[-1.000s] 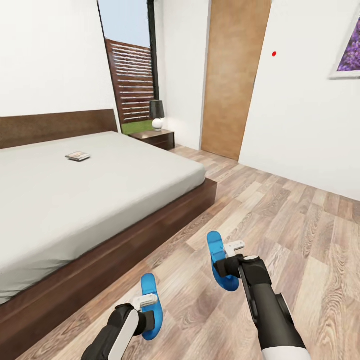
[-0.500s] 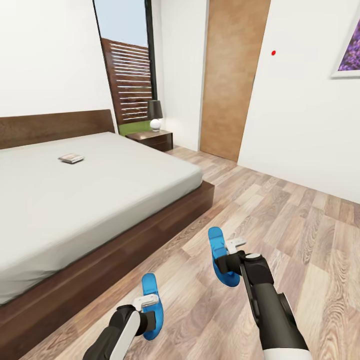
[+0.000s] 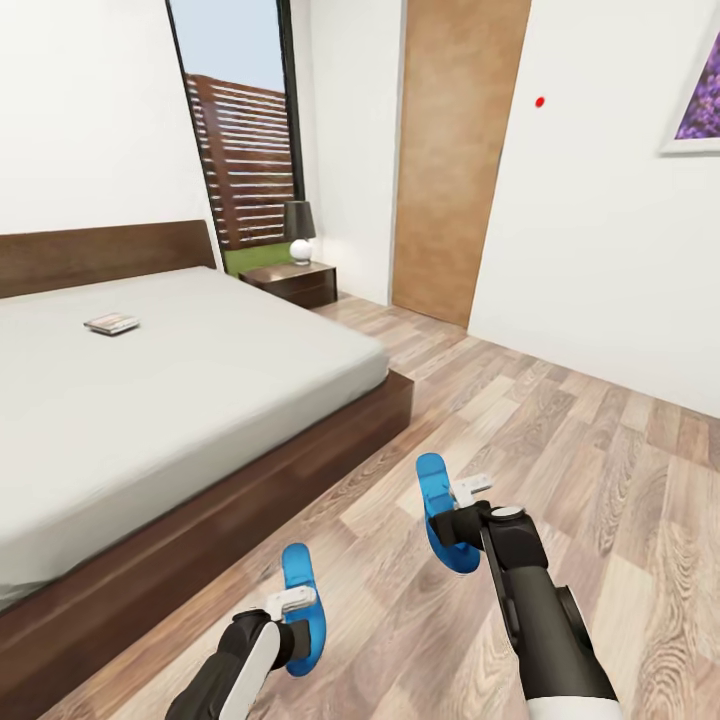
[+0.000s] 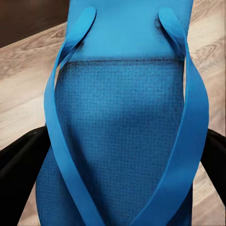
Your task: In the bedroom, move the book from the bed onto either nightstand, and place the two sandals side by side next to the bed.
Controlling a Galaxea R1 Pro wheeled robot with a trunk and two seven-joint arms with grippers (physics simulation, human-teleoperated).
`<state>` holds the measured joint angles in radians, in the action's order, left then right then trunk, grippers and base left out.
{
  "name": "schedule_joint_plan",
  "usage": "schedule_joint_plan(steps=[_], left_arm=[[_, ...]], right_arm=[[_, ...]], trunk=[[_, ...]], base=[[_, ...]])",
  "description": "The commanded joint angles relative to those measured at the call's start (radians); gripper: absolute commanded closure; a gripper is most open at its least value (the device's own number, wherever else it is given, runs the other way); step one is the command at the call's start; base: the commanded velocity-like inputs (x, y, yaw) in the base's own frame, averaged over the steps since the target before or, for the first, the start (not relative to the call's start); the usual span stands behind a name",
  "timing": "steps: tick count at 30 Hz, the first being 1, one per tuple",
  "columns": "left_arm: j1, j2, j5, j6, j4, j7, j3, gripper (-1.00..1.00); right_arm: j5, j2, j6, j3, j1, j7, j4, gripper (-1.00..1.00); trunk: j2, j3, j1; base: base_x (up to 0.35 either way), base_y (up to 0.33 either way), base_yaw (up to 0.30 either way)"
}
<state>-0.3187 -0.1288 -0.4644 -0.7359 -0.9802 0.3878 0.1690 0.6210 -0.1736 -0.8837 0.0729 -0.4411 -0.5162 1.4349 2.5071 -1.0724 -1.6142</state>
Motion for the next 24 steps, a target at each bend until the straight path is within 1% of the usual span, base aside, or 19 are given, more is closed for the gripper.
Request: schedule_joint_plan(steps=[1,11,15,16,18,20,22,24], left_arm=[[0.000,0.000,-0.011,-0.002,-0.001,0.010,0.001,1.00],[0.000,0.001,-0.010,-0.002,0.000,0.010,0.001,1.00],[0.024,0.009,-0.013,-0.001,-0.005,0.010,-0.006,1.00],[0.059,0.028,-0.017,0.003,-0.028,0.006,-0.010,1.00],[0.085,0.044,-0.019,0.009,-0.055,0.004,-0.011,1.00],[0.127,0.063,-0.020,0.015,-0.089,-0.010,-0.013,1.00],[0.145,0.071,-0.018,0.019,-0.101,-0.030,-0.015,1.00],[0.150,0.073,-0.017,0.023,-0.104,-0.036,-0.016,1.00]], right_arm=[[0.010,-0.001,-0.001,0.002,-0.001,-0.010,0.001,1.00],[0.009,-0.001,-0.001,0.001,-0.001,-0.010,-0.006,1.00],[0.009,-0.001,-0.002,0.001,0.000,-0.013,-0.008,1.00],[0.009,-0.001,-0.003,-0.002,0.002,-0.014,-0.008,1.00],[0.009,-0.001,-0.004,-0.003,0.004,-0.015,-0.008,1.00],[0.007,-0.001,-0.006,-0.004,0.005,-0.015,-0.008,1.00],[0.006,-0.001,-0.009,-0.006,0.005,-0.014,-0.008,1.00],[0.006,-0.001,-0.011,-0.006,0.005,-0.014,-0.009,1.00]], trunk=[[0.000,-0.001,0.000],[0.000,-0.001,0.000],[0.000,-0.001,0.000],[0.000,-0.001,0.000],[0.000,-0.001,0.000],[0.000,-0.001,0.000],[0.000,-0.001,0.000],[0.000,-0.001,0.000]], base=[[0.219,-0.271,0.000],[0.217,-0.273,0.000],[0.216,-0.273,0.000],[0.216,-0.273,0.000],[0.216,-0.273,0.000],[0.216,-0.273,0.000],[0.216,-0.273,0.000],[0.216,-0.273,0.019]])
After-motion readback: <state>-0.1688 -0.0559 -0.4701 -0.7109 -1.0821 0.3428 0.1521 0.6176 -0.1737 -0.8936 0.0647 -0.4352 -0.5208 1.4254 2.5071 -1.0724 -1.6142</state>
